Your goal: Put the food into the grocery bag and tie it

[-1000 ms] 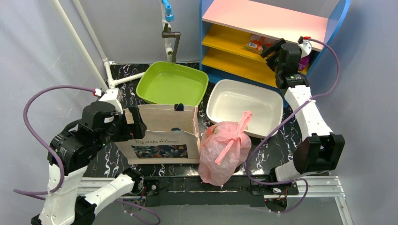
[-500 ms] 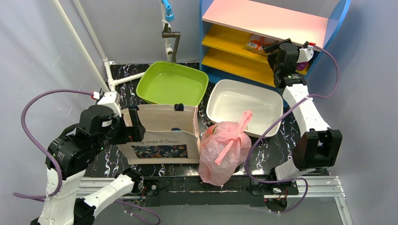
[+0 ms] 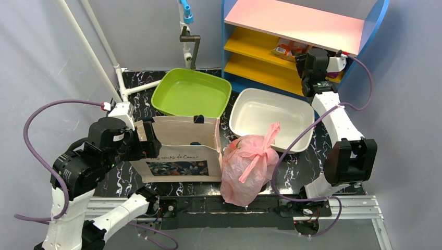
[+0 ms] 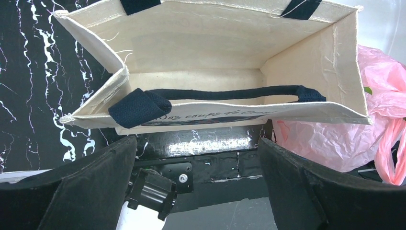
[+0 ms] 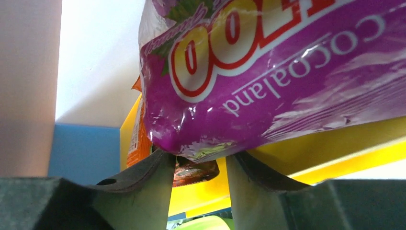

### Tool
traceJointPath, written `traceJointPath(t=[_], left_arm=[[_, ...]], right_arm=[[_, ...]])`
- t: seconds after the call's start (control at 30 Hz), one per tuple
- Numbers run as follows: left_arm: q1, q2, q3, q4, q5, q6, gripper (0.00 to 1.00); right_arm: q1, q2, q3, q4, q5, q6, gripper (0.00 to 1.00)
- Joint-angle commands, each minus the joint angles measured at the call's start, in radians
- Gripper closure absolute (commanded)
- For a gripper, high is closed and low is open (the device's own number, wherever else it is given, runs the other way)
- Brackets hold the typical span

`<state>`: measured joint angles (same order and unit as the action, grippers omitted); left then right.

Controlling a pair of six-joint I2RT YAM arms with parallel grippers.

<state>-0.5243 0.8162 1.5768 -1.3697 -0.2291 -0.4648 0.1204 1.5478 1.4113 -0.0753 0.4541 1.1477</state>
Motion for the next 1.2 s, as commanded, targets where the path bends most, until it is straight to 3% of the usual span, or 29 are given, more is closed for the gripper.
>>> traceJointPath(t=[0.0,0.37,0.8,1.17], left_arm=[[0.007,0.005,-0.003,-0.023,-0.025,0.014,0.02],[0.007,-0.001,-0.003,-0.025,-0.036,0.005,0.02],[0.007,-0.020,0.003,-0.016,-0.068,-0.050,0.02],[0.007,0.041,0.032,-0.057,-0.129,-0.019,0.03]], right_arm=[[-0.005,0.046,-0.004,-0.010,-0.031,0.024,0.54],[-0.007,0.014,-0.054,0.049,-0.134,-0.004,0.99],[-0.003,-0.099,-0.062,0.031,-0.514,-0.136,0.99],[0.018,-0.255,-0.058,-0.024,-0.704,-0.189,0.99]])
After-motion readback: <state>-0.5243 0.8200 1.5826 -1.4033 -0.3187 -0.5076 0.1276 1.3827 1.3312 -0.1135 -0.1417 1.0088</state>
